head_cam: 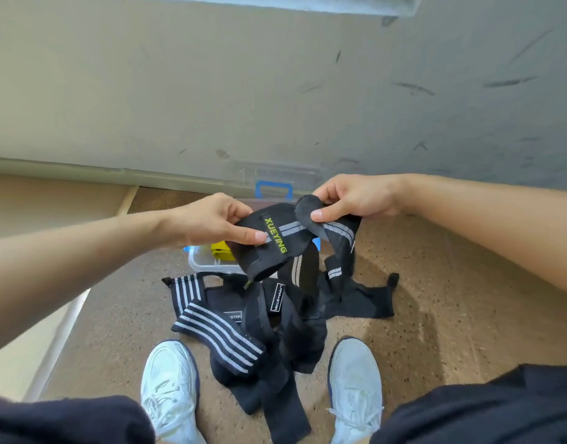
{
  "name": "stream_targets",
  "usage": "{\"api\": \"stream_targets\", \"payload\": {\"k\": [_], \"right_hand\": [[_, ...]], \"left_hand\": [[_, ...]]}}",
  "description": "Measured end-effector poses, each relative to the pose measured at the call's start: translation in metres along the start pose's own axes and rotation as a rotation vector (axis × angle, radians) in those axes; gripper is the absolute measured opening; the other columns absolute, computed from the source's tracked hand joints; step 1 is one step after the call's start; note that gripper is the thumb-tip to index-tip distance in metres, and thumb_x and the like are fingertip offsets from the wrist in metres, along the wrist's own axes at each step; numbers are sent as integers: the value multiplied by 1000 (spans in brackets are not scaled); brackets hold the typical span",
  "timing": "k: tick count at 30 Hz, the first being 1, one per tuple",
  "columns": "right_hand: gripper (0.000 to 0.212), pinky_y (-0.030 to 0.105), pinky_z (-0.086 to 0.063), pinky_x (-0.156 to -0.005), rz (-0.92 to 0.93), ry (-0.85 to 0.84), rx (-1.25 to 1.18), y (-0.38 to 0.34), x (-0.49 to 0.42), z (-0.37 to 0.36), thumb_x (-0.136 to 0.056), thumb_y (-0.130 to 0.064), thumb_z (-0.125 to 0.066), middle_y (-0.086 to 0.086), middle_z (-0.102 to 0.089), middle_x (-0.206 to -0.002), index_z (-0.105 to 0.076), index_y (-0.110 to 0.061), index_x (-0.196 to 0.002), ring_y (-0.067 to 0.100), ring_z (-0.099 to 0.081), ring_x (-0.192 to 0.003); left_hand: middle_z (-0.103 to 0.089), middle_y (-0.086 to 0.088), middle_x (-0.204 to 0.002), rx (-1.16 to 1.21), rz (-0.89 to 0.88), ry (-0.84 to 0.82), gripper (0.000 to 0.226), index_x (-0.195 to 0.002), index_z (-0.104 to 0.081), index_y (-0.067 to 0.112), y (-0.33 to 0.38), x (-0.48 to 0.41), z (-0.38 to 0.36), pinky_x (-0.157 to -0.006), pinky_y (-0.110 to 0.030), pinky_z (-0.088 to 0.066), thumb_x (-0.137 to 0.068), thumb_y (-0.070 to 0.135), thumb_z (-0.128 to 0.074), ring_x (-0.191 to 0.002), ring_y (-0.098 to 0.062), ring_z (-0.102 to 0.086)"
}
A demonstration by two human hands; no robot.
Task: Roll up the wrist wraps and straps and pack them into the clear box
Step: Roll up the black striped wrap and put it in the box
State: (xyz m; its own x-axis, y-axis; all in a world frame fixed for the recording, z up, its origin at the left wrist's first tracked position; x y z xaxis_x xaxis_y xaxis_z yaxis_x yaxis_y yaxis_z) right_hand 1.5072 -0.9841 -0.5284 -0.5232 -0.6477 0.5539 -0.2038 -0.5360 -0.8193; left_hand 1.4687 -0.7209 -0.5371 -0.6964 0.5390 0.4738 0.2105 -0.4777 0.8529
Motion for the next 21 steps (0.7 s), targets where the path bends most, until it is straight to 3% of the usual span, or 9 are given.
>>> {"api": "stream_targets", "payload": {"k": [6,10,14,17,21], "right_hand": [[16,34,-60,-84,56,74,-17,-25,32,-5,-102,-8,-58,11,-75,-105,-71,-6,-110,24,-72,-90],[19,39,-59,-84,46,103,-53,-34,49,-9,-102,-11,-57,16,-72,-108,-68,-2,-115,30,-69,-92],[19,31,-61,-76,42,73,-116,-52,66,-13,-102,-10,-55,9,-74,-101,-68,-7,-114,19,-72,-84],[37,27,-59,-75,147,78,-260,-73,82,-18,-100,-13,-52,12,-73,-114,-59,-7,-136,17,-72,-89],[44,16,-54,-64,336,27,-364,-101,96,-30,-107,-2,-27,-11,-74,-75,-35,-7,-151,2,-69,-66]], "left_hand": [[-76,-21,-112,-4,-112,-7,51,-109,-75,2,41,43,22,-102,-44,-53,-74,38,-82,-109,-41,-71],[-73,-26,-114,60,-233,81,62,-107,-74,-1,64,60,16,-98,-39,-54,-69,46,-89,-101,-31,-70],[-78,-14,-97,117,-311,187,28,-106,-71,1,86,61,0,-76,-27,-59,-88,22,-76,-85,-19,-73],[-77,-3,-90,103,-348,209,14,-106,-69,5,103,64,-5,-67,-19,-56,-97,12,-61,-79,-11,-72],[-78,5,-102,63,-379,129,22,-114,-69,8,114,69,-9,-78,-22,-57,-96,15,-59,-92,-10,-72]]}}
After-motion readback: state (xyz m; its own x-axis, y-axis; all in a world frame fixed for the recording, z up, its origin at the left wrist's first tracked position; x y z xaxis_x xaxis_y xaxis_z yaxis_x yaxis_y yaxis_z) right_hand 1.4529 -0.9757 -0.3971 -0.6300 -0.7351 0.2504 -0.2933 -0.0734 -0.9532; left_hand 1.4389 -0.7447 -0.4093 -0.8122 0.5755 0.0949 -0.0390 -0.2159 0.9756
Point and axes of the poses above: each hand's wrist, its own x-axis away from the middle knuckle, its own z-axis out of the back of the hand, y = z × x, the point moved 2 cm from there along -x, towards the middle knuckle
